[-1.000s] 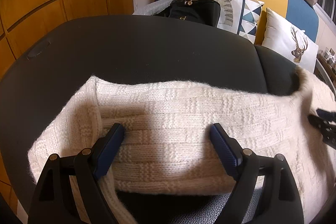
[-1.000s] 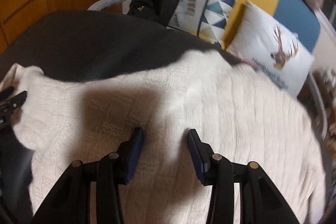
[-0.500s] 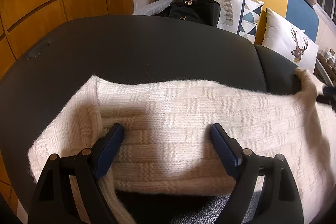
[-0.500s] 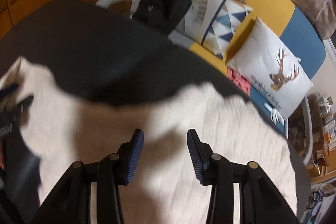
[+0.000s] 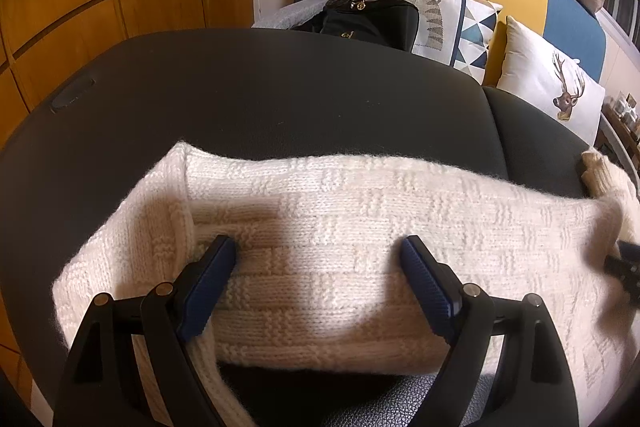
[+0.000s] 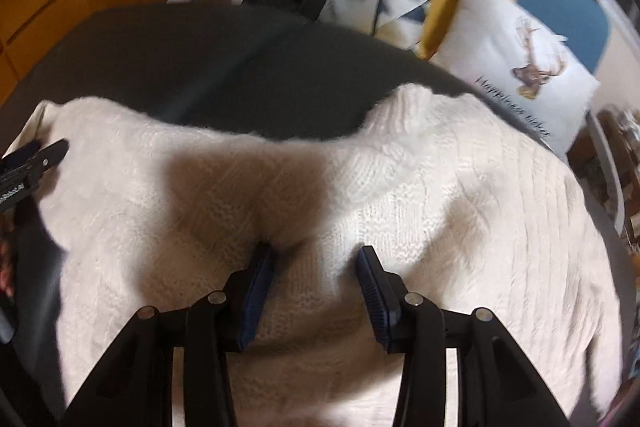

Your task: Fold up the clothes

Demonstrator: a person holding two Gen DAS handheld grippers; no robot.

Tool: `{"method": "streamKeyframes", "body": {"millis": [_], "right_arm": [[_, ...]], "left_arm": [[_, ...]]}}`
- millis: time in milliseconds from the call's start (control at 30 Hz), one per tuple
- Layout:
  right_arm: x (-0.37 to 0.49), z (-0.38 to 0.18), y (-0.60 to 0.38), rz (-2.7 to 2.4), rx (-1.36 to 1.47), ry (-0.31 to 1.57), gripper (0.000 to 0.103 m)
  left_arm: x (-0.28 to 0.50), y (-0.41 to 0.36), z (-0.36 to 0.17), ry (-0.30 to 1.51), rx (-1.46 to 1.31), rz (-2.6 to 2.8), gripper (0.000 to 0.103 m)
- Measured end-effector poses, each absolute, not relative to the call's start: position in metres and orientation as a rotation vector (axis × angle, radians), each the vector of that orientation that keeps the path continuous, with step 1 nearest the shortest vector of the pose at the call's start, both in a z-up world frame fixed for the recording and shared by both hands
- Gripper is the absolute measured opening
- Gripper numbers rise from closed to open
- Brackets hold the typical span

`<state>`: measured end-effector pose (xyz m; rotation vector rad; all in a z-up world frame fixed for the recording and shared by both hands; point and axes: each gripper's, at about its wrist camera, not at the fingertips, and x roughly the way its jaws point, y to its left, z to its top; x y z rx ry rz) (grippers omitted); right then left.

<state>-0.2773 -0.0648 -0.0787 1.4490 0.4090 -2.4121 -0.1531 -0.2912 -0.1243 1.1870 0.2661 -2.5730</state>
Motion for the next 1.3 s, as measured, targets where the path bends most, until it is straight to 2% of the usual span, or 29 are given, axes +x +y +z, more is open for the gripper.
{"method": "streamKeyframes", "body": {"millis": [200,400,500,667,900,1033,1100,1300], "right_arm": [[-0.325,-0.042,-0.063,-2.566,1.325,0.423,0.043],[-0.376,-0.073,-0.044,-2.626,1.479,0.569,0.042],[-0.375,-0.089,-0.011,-2.714,1.491,0.474,0.043],[-0.332,-0.097,0.041,-2.89,1.421,0.205,0.043],[-0.31,-0.083,0.06,-2.872,1.435,0.045,0.044],[-0.286,-0.047,0.048,-2.856,1.159,0.01,0.043],[-0.29,-0.051,0.03,-2.725,1.223,0.035,0.036],[-0.318,-0.094,-0.005,-2.652,1.35,0.148,0.037]], "left_arm": [[-0.153,-0.289,-0.124,0.261,1.184,-2.57,0.087],[-0.153,-0.288,-0.124,0.262,1.18,-2.57,0.087],[-0.153,-0.288,-0.124,0.262,1.179,-2.571,0.087],[-0.154,-0.288,-0.124,0.259,1.179,-2.569,0.088],[-0.155,-0.288,-0.123,0.259,1.182,-2.567,0.088],[-0.154,-0.288,-0.123,0.257,1.183,-2.565,0.088],[-0.154,-0.288,-0.123,0.255,1.183,-2.563,0.088],[-0.156,-0.288,-0.122,0.247,1.179,-2.547,0.089]]}}
